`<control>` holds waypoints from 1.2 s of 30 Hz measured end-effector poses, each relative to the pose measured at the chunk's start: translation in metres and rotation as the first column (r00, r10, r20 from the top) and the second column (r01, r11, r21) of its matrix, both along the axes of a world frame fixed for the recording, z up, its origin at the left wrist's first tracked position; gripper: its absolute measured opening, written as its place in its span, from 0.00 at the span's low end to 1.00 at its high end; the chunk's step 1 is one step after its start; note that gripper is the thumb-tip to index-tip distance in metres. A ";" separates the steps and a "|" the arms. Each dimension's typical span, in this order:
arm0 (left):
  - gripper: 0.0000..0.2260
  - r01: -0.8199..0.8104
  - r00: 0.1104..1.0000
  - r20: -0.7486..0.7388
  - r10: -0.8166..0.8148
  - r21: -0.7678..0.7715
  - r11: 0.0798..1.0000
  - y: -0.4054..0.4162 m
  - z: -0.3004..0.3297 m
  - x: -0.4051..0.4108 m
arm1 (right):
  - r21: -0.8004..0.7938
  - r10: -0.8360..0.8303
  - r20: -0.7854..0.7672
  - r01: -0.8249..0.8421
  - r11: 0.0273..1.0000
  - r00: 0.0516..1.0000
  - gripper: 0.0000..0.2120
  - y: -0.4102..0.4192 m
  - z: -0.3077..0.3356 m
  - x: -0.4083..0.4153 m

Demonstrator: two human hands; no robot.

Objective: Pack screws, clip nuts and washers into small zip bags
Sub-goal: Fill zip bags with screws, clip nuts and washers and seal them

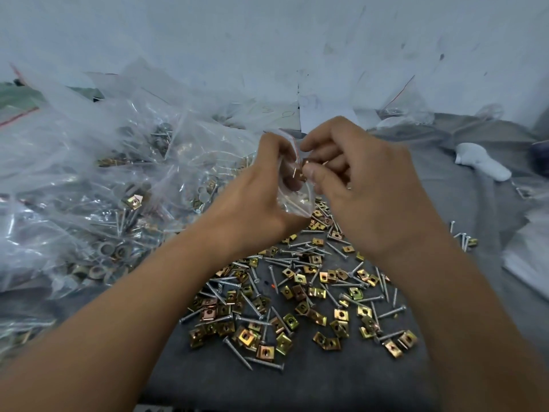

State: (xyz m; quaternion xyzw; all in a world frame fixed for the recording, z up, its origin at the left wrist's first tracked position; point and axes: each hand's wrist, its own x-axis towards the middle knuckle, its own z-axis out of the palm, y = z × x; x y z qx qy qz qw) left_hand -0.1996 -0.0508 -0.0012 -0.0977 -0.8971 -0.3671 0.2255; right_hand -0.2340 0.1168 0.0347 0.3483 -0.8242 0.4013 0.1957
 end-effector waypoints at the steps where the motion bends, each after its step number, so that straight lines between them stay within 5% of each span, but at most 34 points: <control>1: 0.28 0.014 1.000 -0.013 -0.014 0.008 1.000 -0.001 0.000 -0.001 | 0.052 -0.027 -0.003 0.027 0.998 1.000 0.10 -0.002 0.001 0.002; 7: 0.27 0.060 0.997 -0.041 -0.058 0.042 0.997 -0.003 -0.001 -0.006 | 0.056 -0.032 0.032 0.030 0.998 0.999 0.10 -0.011 -0.005 0.002; 13: 0.24 -0.057 0.996 -0.045 0.074 0.304 0.951 -0.009 0.001 -0.012 | -0.334 0.010 0.061 0.011 0.943 0.998 0.06 -0.008 -0.017 -0.012; 17: 0.23 -0.161 0.980 -0.017 0.199 0.522 0.838 -0.020 0.007 -0.011 | 0.070 -0.097 0.149 0.088 0.994 0.984 0.07 0.004 -0.037 -0.029; 23: 0.23 -0.262 0.939 -0.002 0.343 0.640 0.722 -0.037 0.011 -0.013 | 0.511 -0.077 0.219 -0.047 0.858 0.973 0.14 -0.010 -0.060 -0.032; 36: 0.23 -0.308 0.919 0.012 0.394 0.645 0.699 -0.042 0.010 -0.015 | 0.469 -0.050 0.176 -0.039 0.883 0.983 0.09 -0.015 -0.068 -0.040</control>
